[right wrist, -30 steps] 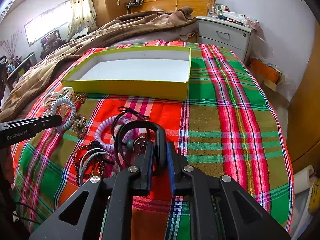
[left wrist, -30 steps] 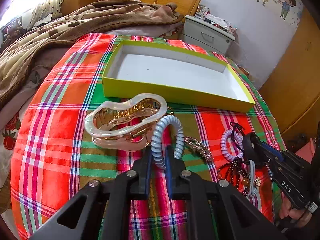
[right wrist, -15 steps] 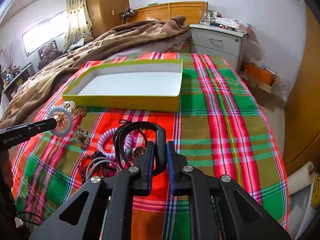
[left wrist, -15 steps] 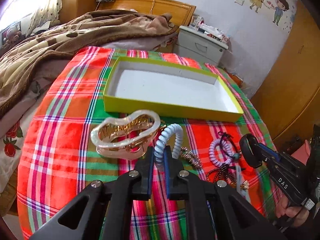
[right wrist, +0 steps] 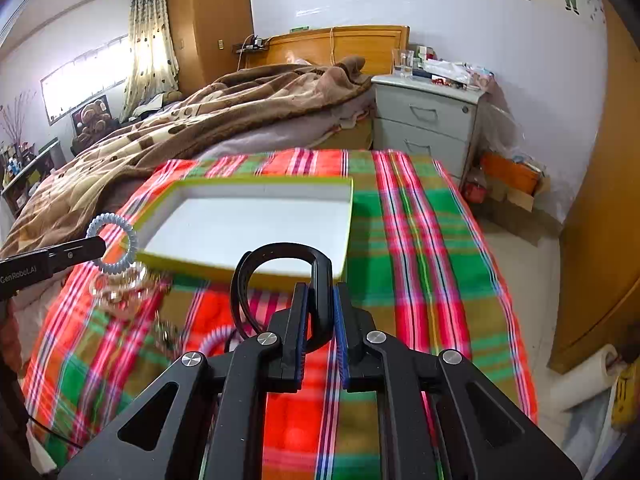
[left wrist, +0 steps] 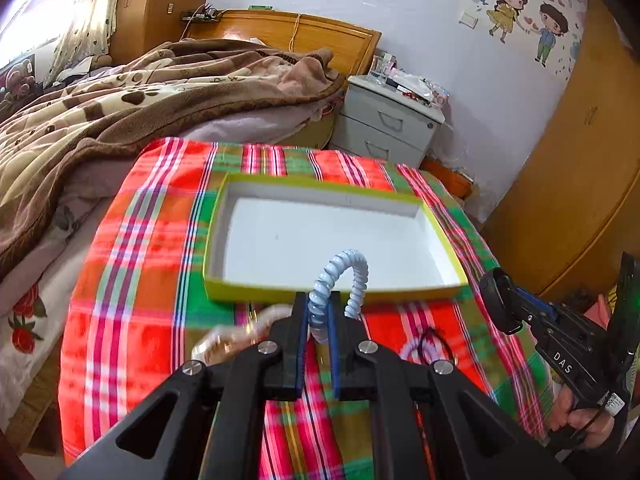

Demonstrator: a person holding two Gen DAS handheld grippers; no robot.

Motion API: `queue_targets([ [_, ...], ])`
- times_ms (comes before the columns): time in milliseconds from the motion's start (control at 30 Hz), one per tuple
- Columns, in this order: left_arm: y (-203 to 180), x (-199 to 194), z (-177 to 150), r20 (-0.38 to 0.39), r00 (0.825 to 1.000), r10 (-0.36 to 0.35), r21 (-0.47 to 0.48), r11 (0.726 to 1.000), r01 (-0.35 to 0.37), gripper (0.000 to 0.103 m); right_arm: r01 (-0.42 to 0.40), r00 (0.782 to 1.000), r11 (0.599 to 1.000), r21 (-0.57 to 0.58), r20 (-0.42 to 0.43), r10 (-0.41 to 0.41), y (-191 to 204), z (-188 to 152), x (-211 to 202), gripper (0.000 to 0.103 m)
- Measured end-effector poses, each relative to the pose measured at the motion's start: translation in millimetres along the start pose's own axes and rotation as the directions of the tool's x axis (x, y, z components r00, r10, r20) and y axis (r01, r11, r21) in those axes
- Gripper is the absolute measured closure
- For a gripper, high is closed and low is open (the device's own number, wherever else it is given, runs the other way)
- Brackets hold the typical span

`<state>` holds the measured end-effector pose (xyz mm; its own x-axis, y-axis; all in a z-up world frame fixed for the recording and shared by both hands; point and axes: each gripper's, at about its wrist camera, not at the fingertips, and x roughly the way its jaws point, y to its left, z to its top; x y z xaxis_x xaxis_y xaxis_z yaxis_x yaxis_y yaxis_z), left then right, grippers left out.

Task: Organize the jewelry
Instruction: 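Carry both held items into the yellow box and open both tools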

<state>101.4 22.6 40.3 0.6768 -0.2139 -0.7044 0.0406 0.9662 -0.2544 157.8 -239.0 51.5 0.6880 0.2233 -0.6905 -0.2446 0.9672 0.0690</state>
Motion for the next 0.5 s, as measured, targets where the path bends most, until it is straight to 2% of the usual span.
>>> queue_targets([
  [367,13.9,27.4,57.8,0.007,1.0,-0.007,-0.011,1.0,0.007,0.093,0.023,0.999,1.0,-0.005,-0.028,-0.023,-2.2,51.2,47.7,0.09],
  [500,21.4,46.9,72.2,-0.018,1.0,-0.01,-0.03,1.0,0.01,0.093,0.033,0.998,0.999,-0.006,-0.05,-0.033,-4.2,60.4,66.9,0.09],
])
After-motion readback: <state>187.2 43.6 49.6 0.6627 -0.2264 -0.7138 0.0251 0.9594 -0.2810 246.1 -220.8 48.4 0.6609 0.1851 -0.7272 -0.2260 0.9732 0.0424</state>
